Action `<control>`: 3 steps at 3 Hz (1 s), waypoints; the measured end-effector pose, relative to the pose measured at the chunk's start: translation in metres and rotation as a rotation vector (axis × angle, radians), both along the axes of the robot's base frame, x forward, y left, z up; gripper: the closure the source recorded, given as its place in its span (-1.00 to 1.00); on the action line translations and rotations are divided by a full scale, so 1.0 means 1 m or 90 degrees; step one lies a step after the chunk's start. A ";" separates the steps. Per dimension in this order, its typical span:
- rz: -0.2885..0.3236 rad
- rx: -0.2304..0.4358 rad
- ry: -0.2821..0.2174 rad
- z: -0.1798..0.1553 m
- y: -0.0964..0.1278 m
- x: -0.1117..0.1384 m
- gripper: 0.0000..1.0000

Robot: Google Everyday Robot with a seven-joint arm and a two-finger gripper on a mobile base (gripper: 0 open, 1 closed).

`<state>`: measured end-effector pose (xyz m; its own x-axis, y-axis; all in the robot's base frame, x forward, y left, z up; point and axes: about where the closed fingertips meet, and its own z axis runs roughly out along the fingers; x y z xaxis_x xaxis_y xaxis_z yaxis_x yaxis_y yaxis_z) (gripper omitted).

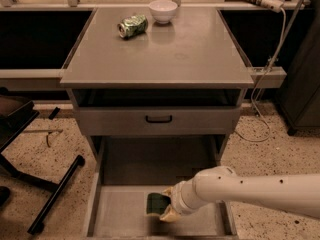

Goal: Place sponge into middle drawer

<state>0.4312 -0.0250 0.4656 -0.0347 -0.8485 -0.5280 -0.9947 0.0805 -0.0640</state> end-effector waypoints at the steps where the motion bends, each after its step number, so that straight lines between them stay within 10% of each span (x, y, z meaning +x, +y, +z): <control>1: -0.033 -0.025 -0.046 -0.029 -0.002 0.030 1.00; 3: -0.075 -0.011 -0.066 -0.030 -0.002 0.048 1.00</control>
Offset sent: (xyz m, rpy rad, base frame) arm 0.0219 -0.0015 -0.0262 -0.0359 -0.0559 -0.0374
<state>0.4794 -0.0273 0.4361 -0.0802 -0.8508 -0.5194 -0.9667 0.1935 -0.1677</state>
